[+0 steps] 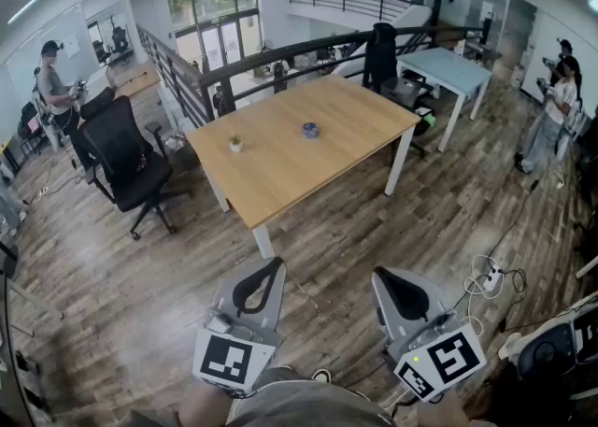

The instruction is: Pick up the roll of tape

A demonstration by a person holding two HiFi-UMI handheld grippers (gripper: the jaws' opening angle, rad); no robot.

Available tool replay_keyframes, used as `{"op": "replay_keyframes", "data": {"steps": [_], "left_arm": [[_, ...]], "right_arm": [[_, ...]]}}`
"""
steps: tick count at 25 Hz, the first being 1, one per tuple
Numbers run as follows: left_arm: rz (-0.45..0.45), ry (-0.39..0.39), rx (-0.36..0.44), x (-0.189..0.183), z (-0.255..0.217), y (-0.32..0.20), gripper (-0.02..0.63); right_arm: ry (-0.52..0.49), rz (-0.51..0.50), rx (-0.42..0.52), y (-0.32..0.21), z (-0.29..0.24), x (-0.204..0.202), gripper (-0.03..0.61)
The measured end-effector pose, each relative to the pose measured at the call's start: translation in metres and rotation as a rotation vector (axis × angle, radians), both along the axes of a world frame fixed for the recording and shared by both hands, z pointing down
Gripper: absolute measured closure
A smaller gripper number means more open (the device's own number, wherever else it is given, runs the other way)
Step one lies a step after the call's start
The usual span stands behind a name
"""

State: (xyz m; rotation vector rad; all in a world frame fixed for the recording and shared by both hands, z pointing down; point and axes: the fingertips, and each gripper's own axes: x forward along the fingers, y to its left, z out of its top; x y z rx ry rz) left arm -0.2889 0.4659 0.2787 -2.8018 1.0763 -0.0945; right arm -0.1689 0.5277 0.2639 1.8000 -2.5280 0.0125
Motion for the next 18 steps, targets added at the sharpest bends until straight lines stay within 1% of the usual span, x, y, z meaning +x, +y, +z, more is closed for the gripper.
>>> {"op": "replay_keyframes", "data": {"steps": [5,13,14,16,17,18], "left_arm": [[0.006,-0.01,-0.006,0.0006,0.001,0.0026,0.614],[0.015,-0.007,-0.01,0.0056,-0.0004,0.0027,0.613],[0.01,-0.001,-0.007,0.0052,-0.001,0.0024,0.613],[-0.01,0.037,0.013,0.002,-0.0049,0.0002,0.612],[-0.02,0.06,0.018,0.0003,-0.0066,-0.0009,0.555],[-0.025,0.073,0.007,-0.0002,-0.0066,-0.0016,0.402]], "right_arm": [[-0.019,0.0,0.0,0.0011,-0.0017,-0.0011,0.568],[-0.012,0.004,-0.014,-0.0002,0.001,0.0026,0.568],[-0.011,0.006,-0.014,0.0001,0.0015,0.0036,0.568],[-0.01,0.01,-0.015,0.0004,0.0033,0.0055,0.568],[-0.01,0.011,-0.017,0.0005,0.0047,0.0063,0.568],[-0.011,0.011,-0.021,0.0005,0.0064,0.0069,0.568]]}}
